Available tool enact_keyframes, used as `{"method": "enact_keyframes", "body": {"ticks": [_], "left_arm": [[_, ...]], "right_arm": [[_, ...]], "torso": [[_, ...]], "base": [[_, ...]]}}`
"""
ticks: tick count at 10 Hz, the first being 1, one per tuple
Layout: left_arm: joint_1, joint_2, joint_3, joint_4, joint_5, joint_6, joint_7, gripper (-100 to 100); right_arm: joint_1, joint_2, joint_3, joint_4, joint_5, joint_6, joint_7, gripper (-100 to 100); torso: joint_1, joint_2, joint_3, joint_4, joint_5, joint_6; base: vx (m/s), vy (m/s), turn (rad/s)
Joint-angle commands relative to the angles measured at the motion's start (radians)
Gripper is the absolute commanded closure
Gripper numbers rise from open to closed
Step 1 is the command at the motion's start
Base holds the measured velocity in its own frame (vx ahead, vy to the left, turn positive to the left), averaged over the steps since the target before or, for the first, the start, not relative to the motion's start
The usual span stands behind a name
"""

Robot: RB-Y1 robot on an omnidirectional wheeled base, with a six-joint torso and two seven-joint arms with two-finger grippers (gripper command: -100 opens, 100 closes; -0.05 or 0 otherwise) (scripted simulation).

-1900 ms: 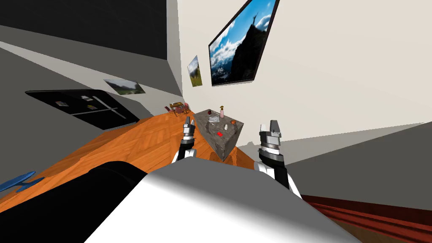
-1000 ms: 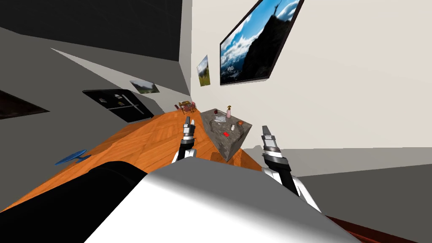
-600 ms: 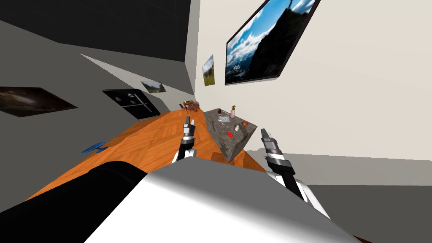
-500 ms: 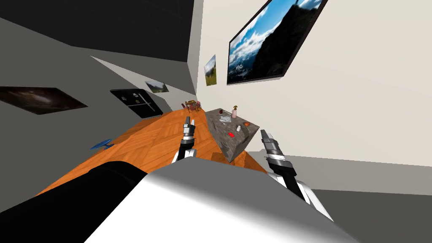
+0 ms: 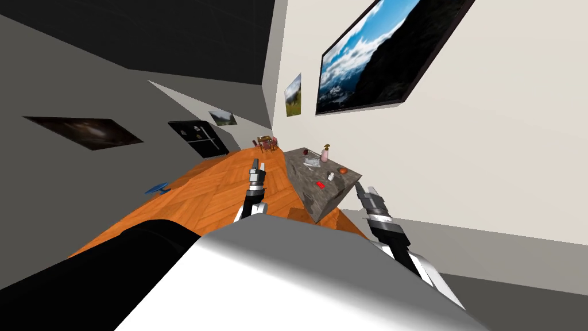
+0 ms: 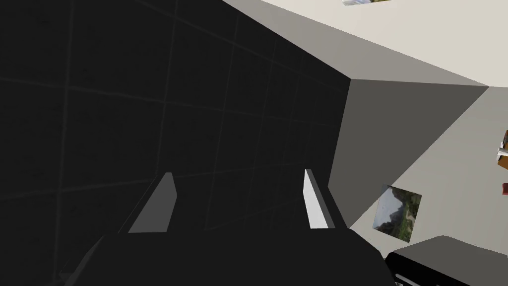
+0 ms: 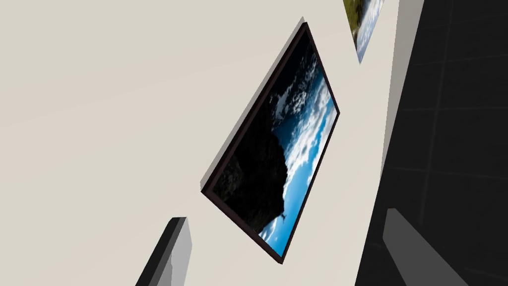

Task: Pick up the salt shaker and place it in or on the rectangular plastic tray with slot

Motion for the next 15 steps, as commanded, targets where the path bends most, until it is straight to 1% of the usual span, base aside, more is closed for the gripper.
{"method": "enact_keyframes", "body": {"ticks": [1,2,5,7,10,14,15], "left_arm": [[0.0,0.0,0.0,0.0,0.0,0.0,0.0,0],[0.0,0.0,0.0,0.0,0.0,0.0,0.0,0],[0.0,0.0,0.0,0.0,0.0,0.0,0.0,0],[0.0,0.0,0.0,0.0,0.0,0.0,0.0,0],[0.0,0.0,0.0,0.0,0.0,0.0,0.0,0],[0.0,0.0,0.0,0.0,0.0,0.0,0.0,0],[0.0,0.0,0.0,0.0,0.0,0.0,0.0,0]], "right_arm": [[0.019,-0.007,-0.023,0.022,0.024,0.011,0.05,-100],[0.019,-0.007,-0.023,0.022,0.024,0.011,0.058,-100],[0.054,-0.017,-0.069,0.064,0.065,0.038,0.151,-100],[0.08,-0.019,-0.099,0.093,0.086,0.054,0.211,-100],[0.122,-0.016,-0.145,0.135,0.107,0.075,0.28,-100],[0.182,-0.002,-0.205,0.188,0.12,0.098,0.349,-100],[0.211,0.008,-0.232,0.213,0.124,0.108,0.376,-100]], "torso": [[0.0,0.0,0.0,0.0,0.0,0.0],[0.001,-0.001,0.0,0.0,0.0,0.0],[0.001,-0.001,-0.001,0.0,0.0,0.0],[0.003,-0.003,-0.002,-0.001,0.001,0.0],[0.001,-0.007,-0.004,-0.002,0.0,0.0],[0.001,-0.007,-0.004,-0.002,0.0,0.0],[0.001,-0.009,-0.005,-0.002,0.0,0.0]], "base": [[0.015,0.07,0.248],[0.014,0.048,0.067],[0.024,0.062,0.187],[0.073,0.082,0.211],[0.123,0.054,0.214],[0.129,0.044,0.181],[0.248,0.044,0.284]]}}
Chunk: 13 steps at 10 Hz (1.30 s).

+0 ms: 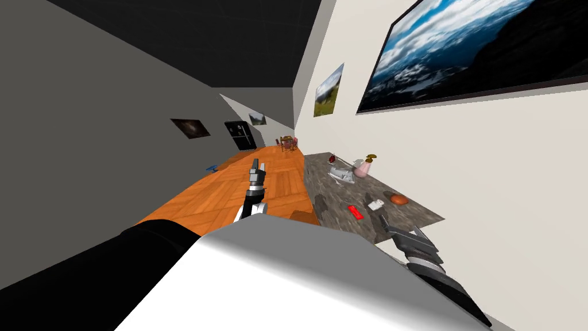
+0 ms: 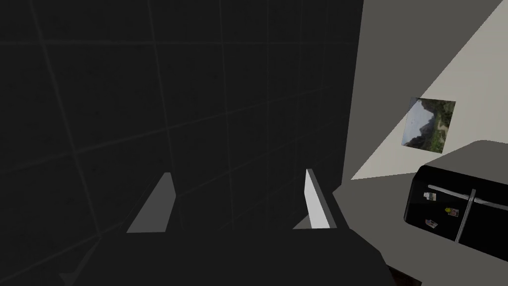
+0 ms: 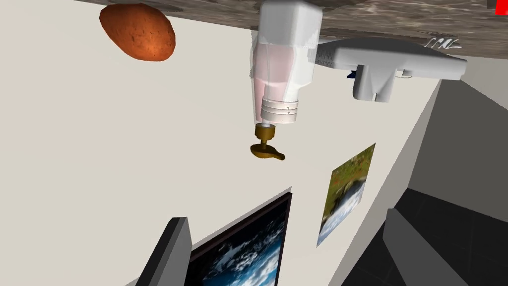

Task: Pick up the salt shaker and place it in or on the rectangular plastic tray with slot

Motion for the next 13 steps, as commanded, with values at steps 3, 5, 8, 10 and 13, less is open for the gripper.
{"method": "enact_keyframes", "body": {"ticks": [3,5,8,10,13], "left_arm": [[0.0,0.0,0.0,0.0,0.0,0.0,0.0,0],[0.0,0.0,0.0,0.0,0.0,0.0,0.0,0],[0.0,0.0,0.0,0.0,0.0,0.0,0.0,0],[0.0,0.0,0.0,0.0,0.0,0.0,0.0,0],[0.0,0.0,0.0,0.0,0.0,0.0,0.0,0]], "right_arm": [[0.065,0.029,-0.062,0.056,0.009,0.028,0.065,-100],[0.101,0.042,-0.096,0.085,0.015,0.04,0.102,-100],[0.117,0.048,-0.102,0.088,0.016,0.031,0.109,0],[0.063,0.035,-0.111,0.108,0.019,0.08,0.107,-100],[0.038,0.027,-0.116,0.119,0.019,0.1,0.105,-100]], "torso": [[-0.001,0.0,0.0,0.0,0.0,0.0],[-0.002,0.003,0.001,0.0,-0.001,0.0],[0.0,0.008,0.004,0.001,0.0,0.001],[-0.001,0.015,0.008,0.003,0.0,0.0],[-0.002,0.018,0.01,0.004,0.0,0.001]], "base": [[0.209,0.007,0.222],[0.179,-0.009,0.223],[0.094,0.003,0.075],[-0.04,-0.014,0.131],[-0.046,-0.016,0.063]]}}
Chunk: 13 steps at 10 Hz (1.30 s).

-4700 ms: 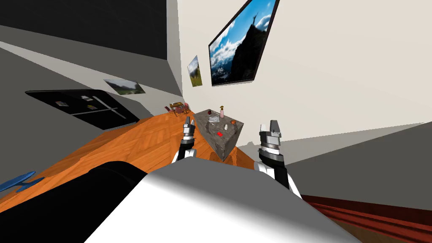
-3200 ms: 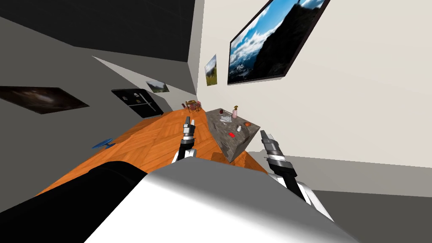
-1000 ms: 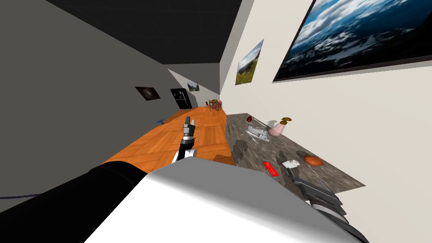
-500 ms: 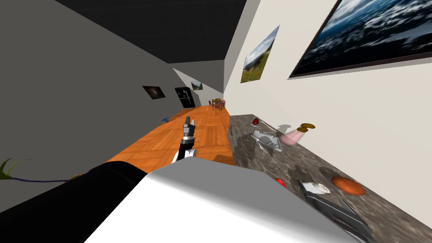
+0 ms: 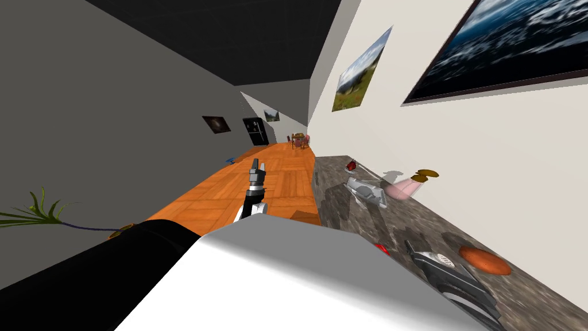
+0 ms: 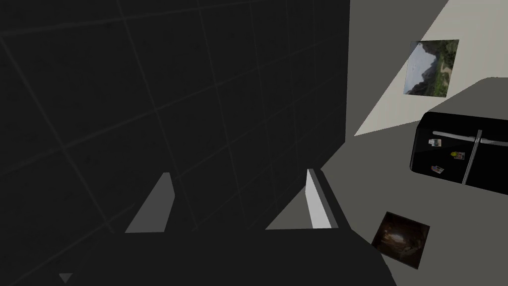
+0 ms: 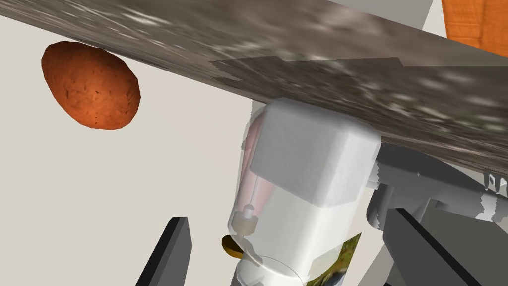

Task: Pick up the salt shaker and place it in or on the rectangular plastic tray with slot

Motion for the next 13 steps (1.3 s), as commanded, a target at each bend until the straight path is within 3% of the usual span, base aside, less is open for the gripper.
{"method": "enact_keyframes", "body": {"ticks": [1,5,6,7,10,11,12,13], "left_arm": [[0.0,0.0,0.0,0.0,0.0,0.0,0.0,0],[0.0,0.0,0.0,0.0,0.0,0.0,0.0,0],[0.0,0.0,0.0,0.0,0.0,0.0,0.0,0],[0.0,0.0,0.0,0.0,0.0,0.0,0.0,0],[0.0,0.0,0.0,0.0,0.0,0.0,0.0,0],[0.0,0.0,0.0,0.0,0.0,0.0,0.0,0],[0.0,0.0,0.0,0.0,0.0,0.0,0.0,0],[0.0,0.0,0.0,0.0,0.0,0.0,0.0,0]], "right_arm": [[0.0,0.0,0.0,0.0,0.0,0.0,0.0,100],[-0.001,0.001,0.001,-0.001,-0.002,-0.001,-0.003,100],[-0.001,0.001,0.001,-0.001,-0.001,-0.001,-0.003,0],[0.027,0.008,0.005,-0.012,-0.001,-0.023,0.002,100],[0.081,0.02,0.014,-0.033,-0.004,-0.072,0.003,100],[0.07,0.016,0.01,-0.025,-0.003,-0.062,0.003,100],[0.072,0.017,0.011,-0.026,-0.003,-0.065,0.003,0],[0.072,0.014,0.01,-0.001,-0.014,-0.063,0.013,100]], "torso": [[0.0,0.0,0.0,0.0,0.0,0.0],[0.002,-0.003,-0.002,-0.002,0.001,0.0],[0.002,-0.003,-0.002,-0.001,0.001,0.0],[0.002,-0.003,-0.002,-0.002,0.001,0.0],[0.003,-0.005,-0.003,-0.002,0.001,0.001],[0.003,-0.005,-0.003,-0.002,0.001,0.001],[0.002,-0.004,-0.003,-0.001,0.0,0.0],[0.001,-0.003,-0.002,-0.001,0.0,0.0]], "base": [[0.0,0.0,0.0],[0.0,0.0,0.0],[0.0,0.0,0.0],[0.031,0.014,-0.102],[0.053,0.018,-0.112],[0.018,0.009,-0.021],[0.0,0.0,0.0],[-0.143,0.117,-0.255]]}}
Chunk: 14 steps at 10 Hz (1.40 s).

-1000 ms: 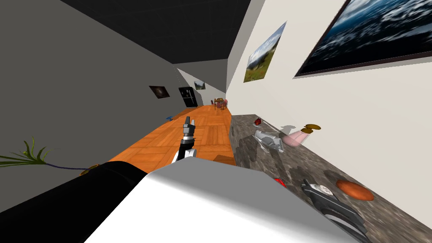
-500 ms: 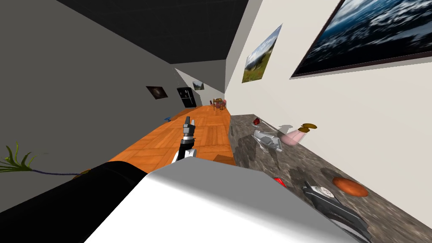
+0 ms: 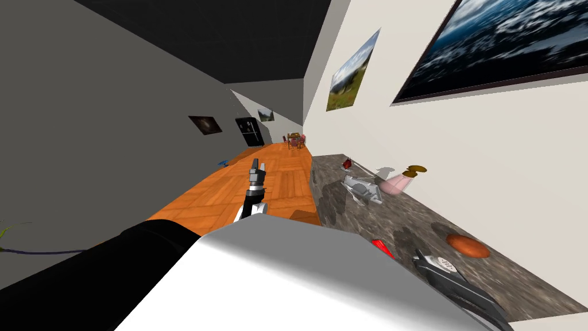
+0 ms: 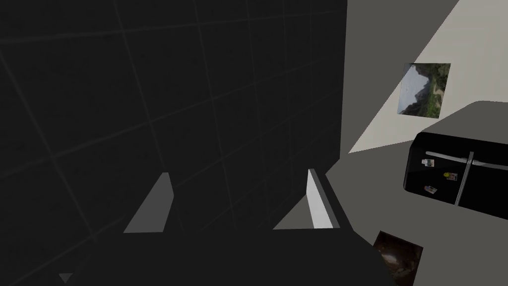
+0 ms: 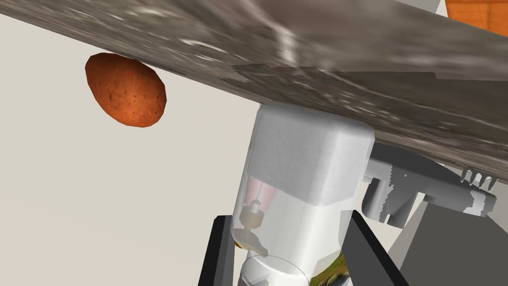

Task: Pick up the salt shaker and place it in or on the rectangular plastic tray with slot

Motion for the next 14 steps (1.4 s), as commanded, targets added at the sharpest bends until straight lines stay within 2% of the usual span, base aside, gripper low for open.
{"method": "enact_keyframes", "body": {"ticks": [1,4,7,11,12,13,14], "left_arm": [[0.0,0.0,0.0,0.0,0.0,0.0,0.0,0],[0.0,0.0,0.0,0.0,0.0,0.0,0.0,0],[0.0,0.0,0.0,0.0,0.0,0.0,0.0,0],[0.0,0.0,0.0,0.0,0.0,0.0,0.0,0],[0.0,0.0,0.0,0.0,0.0,0.0,0.0,0],[0.0,0.0,0.0,0.0,0.0,0.0,0.0,0],[0.0,0.0,0.0,0.0,0.0,0.0,0.0,0]], "right_arm": [[0.008,0.004,0.002,0.016,-0.004,0.006,0.005,100],[-0.04,-0.026,0.011,0.079,-0.036,0.002,0.042,100],[-0.113,-0.062,0.022,0.145,-0.065,-0.003,0.081,100],[-0.24,-0.121,0.035,0.254,-0.102,-0.008,0.139,100],[-0.253,-0.121,0.035,0.254,-0.102,-0.008,0.139,100],[-0.287,-0.137,0.038,0.284,-0.11,-0.009,0.153,100],[-0.294,-0.137,0.038,0.284,-0.11,-0.009,0.153,100]], "torso": [[0.0,0.0,0.0,0.0,0.0,0.0],[-0.005,0.022,0.01,-0.002,-0.015,0.013],[-0.008,0.02,0.007,-0.007,-0.025,0.019],[-0.007,0.015,0.003,-0.008,-0.024,0.017],[-0.008,0.012,0.002,-0.009,-0.024,0.017],[-0.011,0.01,0.001,-0.009,-0.024,0.015],[-0.012,0.008,0.0,-0.01,-0.025,0.016]], "base": [[-0.22,0.116,-0.172],[-0.226,0.148,-0.308],[-0.112,0.183,-0.27],[-0.087,0.183,-0.279],[-0.04,0.111,-0.087],[-0.031,0.092,-0.137],[-0.013,0.07,-0.085]]}}
